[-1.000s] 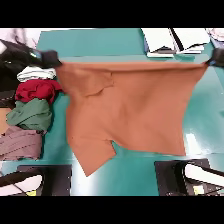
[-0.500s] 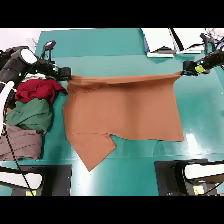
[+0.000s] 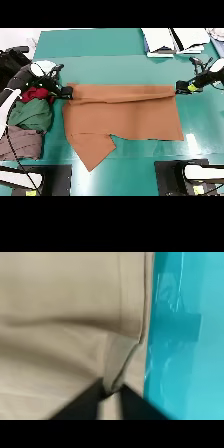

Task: Fold the shirts.

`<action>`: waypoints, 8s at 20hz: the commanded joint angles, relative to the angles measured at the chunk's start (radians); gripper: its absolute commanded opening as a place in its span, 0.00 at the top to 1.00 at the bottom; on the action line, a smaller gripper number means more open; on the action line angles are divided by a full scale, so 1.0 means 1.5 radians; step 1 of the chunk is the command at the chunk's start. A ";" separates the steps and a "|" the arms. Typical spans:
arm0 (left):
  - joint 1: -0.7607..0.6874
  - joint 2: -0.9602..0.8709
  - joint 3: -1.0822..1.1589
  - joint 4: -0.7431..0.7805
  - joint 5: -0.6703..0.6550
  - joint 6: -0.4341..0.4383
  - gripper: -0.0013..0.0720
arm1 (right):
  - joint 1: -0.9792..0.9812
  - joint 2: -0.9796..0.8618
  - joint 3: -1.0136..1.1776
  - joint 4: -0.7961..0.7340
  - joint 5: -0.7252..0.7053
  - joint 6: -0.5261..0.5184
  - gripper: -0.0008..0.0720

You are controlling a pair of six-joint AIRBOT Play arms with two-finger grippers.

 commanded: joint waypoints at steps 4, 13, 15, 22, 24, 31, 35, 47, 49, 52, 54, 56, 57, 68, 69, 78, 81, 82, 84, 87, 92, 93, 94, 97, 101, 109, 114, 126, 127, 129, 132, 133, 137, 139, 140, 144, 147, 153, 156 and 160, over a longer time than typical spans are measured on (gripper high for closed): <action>0.003 0.041 -0.025 0.016 -0.026 -0.051 0.21 | -0.005 0.019 0.000 0.000 0.049 0.009 0.46; 0.003 0.434 -0.474 0.016 -0.049 -0.145 0.21 | 0.002 0.236 -0.120 0.006 0.047 0.008 0.46; 0.002 0.477 -0.562 -0.057 -0.022 -0.144 0.21 | 0.002 0.250 -0.123 0.007 0.044 0.009 0.46; -0.175 0.484 -0.622 -0.143 0.134 -0.186 0.21 | 0.001 0.283 -0.123 0.006 0.046 0.009 0.46; -0.215 0.484 -0.621 -0.148 0.161 -0.217 0.47 | 0.000 0.292 -0.123 0.006 0.058 0.009 0.46; -0.220 0.485 -0.529 -0.095 0.106 -0.202 0.95 | -0.153 0.307 -0.184 -0.002 0.163 -0.002 0.47; -0.220 0.485 -0.520 -0.095 0.107 -0.199 0.95 | -0.280 0.306 -0.361 0.001 0.151 -0.029 0.23; -0.220 0.486 -0.515 -0.095 0.100 -0.194 0.95 | -0.116 0.220 -0.441 0.081 0.073 -0.052 0.92; -0.220 0.497 -0.496 -0.078 0.050 -0.189 0.95 | -0.072 0.245 -0.407 0.063 0.106 -0.051 0.97; -0.220 0.575 -0.492 -0.044 -0.020 -0.221 0.95 | -0.038 0.323 -0.377 0.002 0.165 -0.040 0.97; -0.220 0.631 -0.492 -0.040 -0.093 -0.246 0.95 | -0.033 0.382 -0.365 -0.041 0.208 -0.038 0.97; -0.220 0.680 -0.492 -0.040 -0.159 -0.283 0.95 | -0.043 0.437 -0.364 -0.057 0.239 -0.038 0.97; -0.220 0.700 -0.492 -0.040 -0.173 -0.300 0.95 | -0.052 0.460 -0.364 -0.057 0.242 -0.037 0.97; -0.196 0.477 -0.333 0.151 0.045 -0.271 0.95 | 0.005 0.240 -0.141 -0.047 0.125 0.002 0.97; -0.168 0.439 -0.306 0.150 0.071 -0.265 0.95 | 0.010 0.203 -0.111 -0.047 0.124 0.002 0.97; -0.080 0.203 -0.198 0.045 0.205 -0.137 0.95 | 0.024 -0.028 0.075 0.037 0.108 0.001 0.95; -0.080 0.198 -0.192 0.039 0.210 -0.140 0.16 | 0.022 -0.060 0.121 0.058 0.089 0.001 0.45; -0.080 0.198 -0.181 0.039 0.192 -0.137 0.15 | 0.017 -0.065 0.134 0.058 0.090 -0.005 0.45; -0.080 0.199 -0.143 0.043 0.150 -0.137 0.16 | -0.003 -0.062 0.138 0.059 0.105 -0.036 0.45; -0.080 0.199 -0.102 0.035 0.133 -0.137 0.77 | -0.061 -0.063 0.115 0.061 0.150 -0.069 0.25; -0.094 0.194 -0.103 -0.029 0.165 -0.137 0.95 | -0.207 -0.097 -0.016 0.228 0.132 -0.144 0.25; -0.109 0.190 -0.103 -0.033 0.181 -0.138 0.95 | -0.223 -0.117 -0.035 0.257 0.137 -0.152 0.27; -0.131 0.184 -0.103 -0.036 0.200 -0.138 0.95 | -0.229 -0.134 -0.051 0.282 0.141 -0.163 0.28; -0.202 0.155 -0.103 -0.037 0.246 -0.153 0.95 | -0.199 -0.168 -0.069 0.301 0.130 -0.179 0.29; -0.277 0.091 -0.086 -0.082 0.316 -0.172 0.95 | -0.131 -0.150 -0.068 0.300 0.046 -0.180 0.80; -0.373 -0.121 0.142 -0.086 0.273 -0.167 0.95 | -0.045 0.035 0.075 0.303 0.092 -0.150 0.97; -0.395 -0.195 0.205 -0.103 0.258 -0.166 0.95 | 0.078 0.096 0.195 0.303 0.116 -0.082 0.97; -0.318 -0.150 0.248 -0.042 0.130 -0.168 0.95 | 0.291 0.088 0.297 0.325 0.111 -0.020 0.97; -0.292 -0.119 0.248 -0.017 0.114 -0.168 0.95 | 0.315 0.079 0.297 0.357 0.109 -0.021 0.97; -0.233 -0.043 0.248 0.038 0.086 -0.167 0.95 | 0.384 0.050 0.297 0.410 0.079 -0.031 0.97; -0.143 0.084 0.248 0.116 0.063 -0.167 0.95 | 0.531 -0.021 0.297 0.457 -0.018 -0.073 0.97; -0.114 0.124 0.248 0.135 0.056 -0.167 0.95 | 0.581 -0.053 0.297 0.480 -0.065 -0.095 0.95; -0.058 0.228 0.248 0.167 0.044 -0.166 0.95 | 0.652 -0.125 0.297 0.488 -0.130 -0.111 0.57; -0.066 0.243 0.248 0.174 0.044 -0.166 0.95 | 0.620 -0.115 0.294 0.446 -0.084 -0.110 0.57; -0.075 0.243 0.248 0.174 0.045 -0.166 0.95 | 0.595 -0.099 0.279 0.411 -0.064 -0.108 0.57; -0.127 0.235 0.235 0.174 0.066 -0.166 0.95 | 0.460 -0.005 0.123 0.263 -0.032 -0.062 0.57; -0.171 0.223 0.230 0.174 0.078 -0.166 0.95 | 0.326 0.011 0.006 0.237 -0.042 -0.061 0.32; -0.212 0.185 0.230 0.169 0.095 -0.149 0.95 | 0.248 -0.129 -0.044 0.407 -0.043 -0.064 0.23; -0.212 0.184 0.230 0.169 0.093 -0.149 0.95 | 0.302 -0.203 0.006 0.440 -0.044 -0.064 0.23; -0.212 0.184 0.230 0.165 0.092 -0.150 0.95 | 0.398 -0.295 0.120 0.442 -0.049 -0.064 0.62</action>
